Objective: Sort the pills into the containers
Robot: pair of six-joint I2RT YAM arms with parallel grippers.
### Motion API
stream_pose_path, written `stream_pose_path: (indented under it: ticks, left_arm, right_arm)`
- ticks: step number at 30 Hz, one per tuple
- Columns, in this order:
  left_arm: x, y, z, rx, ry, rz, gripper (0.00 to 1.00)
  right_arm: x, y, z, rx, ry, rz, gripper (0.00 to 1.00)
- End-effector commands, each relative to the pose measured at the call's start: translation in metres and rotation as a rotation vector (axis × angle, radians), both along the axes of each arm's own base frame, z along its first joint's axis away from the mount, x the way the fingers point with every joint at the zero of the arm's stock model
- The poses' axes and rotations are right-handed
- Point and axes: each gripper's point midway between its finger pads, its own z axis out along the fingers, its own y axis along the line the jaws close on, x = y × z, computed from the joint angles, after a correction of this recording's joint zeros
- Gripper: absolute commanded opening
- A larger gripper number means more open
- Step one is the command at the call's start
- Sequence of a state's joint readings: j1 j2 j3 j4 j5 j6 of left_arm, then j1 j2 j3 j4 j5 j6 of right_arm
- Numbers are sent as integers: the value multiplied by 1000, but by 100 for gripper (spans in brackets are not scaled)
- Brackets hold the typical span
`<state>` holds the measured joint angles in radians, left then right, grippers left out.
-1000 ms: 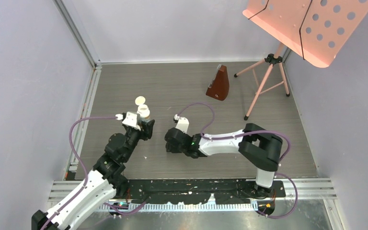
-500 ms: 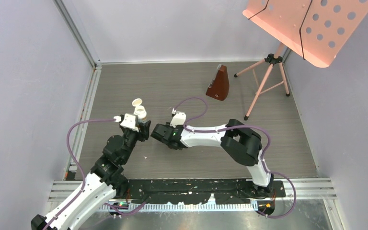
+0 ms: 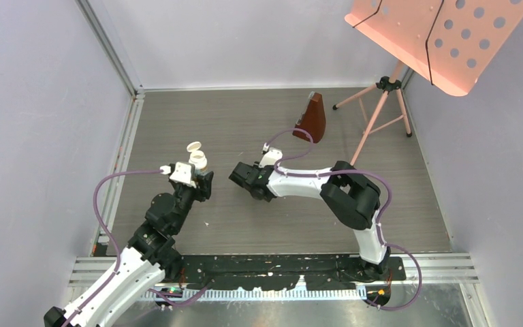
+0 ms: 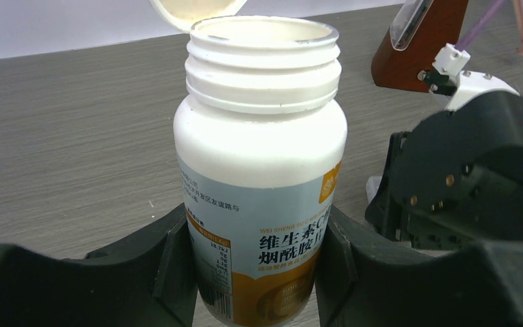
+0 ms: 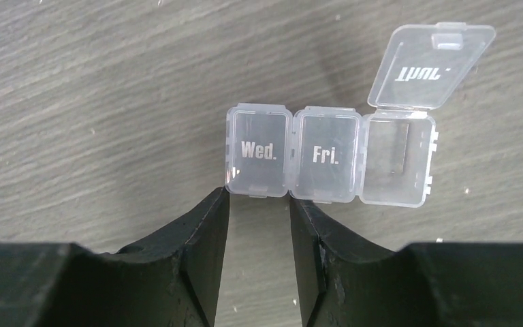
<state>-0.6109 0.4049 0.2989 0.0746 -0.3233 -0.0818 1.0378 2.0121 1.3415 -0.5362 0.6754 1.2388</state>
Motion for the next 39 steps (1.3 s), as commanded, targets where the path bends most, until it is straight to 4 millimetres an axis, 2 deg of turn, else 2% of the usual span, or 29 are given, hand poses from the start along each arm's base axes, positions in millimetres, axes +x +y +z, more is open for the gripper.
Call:
stream_pose_path:
  ticks: [1, 4, 8, 11, 12, 13, 14, 17, 21, 26, 27, 28, 29, 30, 31, 32, 33, 34, 37, 39]
  left_arm:
    - [1, 3, 22, -54, -48, 20, 0]
    - [2, 1, 18, -48, -36, 17, 0]
    - [5, -10, 4, -42, 3, -25, 0]
    - [7, -23, -10, -19, 48, -80, 0]
    - [8, -29, -14, -18, 60, -103, 0]
    - [8, -35, -17, -23, 67, -128, 0]
    - [8, -44, -19, -21, 68, -170, 0]
    - [3, -74, -25, 36, 48, -347, 0]
    - [-3, -103, -36, 97, 84, -517, 0]
    - [12, -112, -55, 204, 154, -489, 0]
    - [14, -115, -57, 219, 166, -494, 0]
    - [17, -117, -58, 230, 174, -497, 0]
    - [19, -120, -58, 236, 177, -505, 0]
    - [21, -124, -60, 243, 182, -518, 0]
    - [22, -128, -61, 247, 186, -529, 0]
    - [24, -131, -62, 250, 193, -541, 0]
    - [25, -135, -63, 255, 200, -558, 0]
    - [25, -138, -65, 260, 204, -576, 0]
    - [29, -145, -68, 264, 206, -590, 0]
    - [31, -146, -72, 269, 219, -589, 0]
  right_arm:
    - [8, -8, -8, -44, 20, 59, 45]
    - [6, -1, 2, -19, 19, 130, 44]
    - [-8, -18, 25, 3, 17, 235, 44]
    - [-27, -51, 40, 57, 36, 281, 43]
    - [-29, -58, 55, 85, 13, 294, 43]
    - [-33, -79, 46, 75, 44, 274, 42]
    - [-37, -95, 50, 76, 34, 265, 42]
    - [-24, -143, 58, 59, 25, 164, 42]
    - [-4, -175, 58, 38, 79, 117, 40]
    - [29, -172, 57, 33, 141, 154, 36]
    - [32, -170, 51, 32, 164, 166, 36]
    - [43, -168, 57, 43, 152, 164, 35]
    - [45, -166, 49, 42, 178, 176, 35]
    - [55, -163, 55, 56, 165, 180, 35]
    - [58, -162, 47, 47, 186, 190, 35]
    - [65, -159, 49, 64, 183, 198, 35]
    - [67, -158, 40, 59, 210, 203, 34]
    - [72, -157, 40, 70, 213, 204, 34]
    - [76, -154, 24, 70, 242, 221, 33]
    - [74, -146, 16, 96, 257, 253, 33]
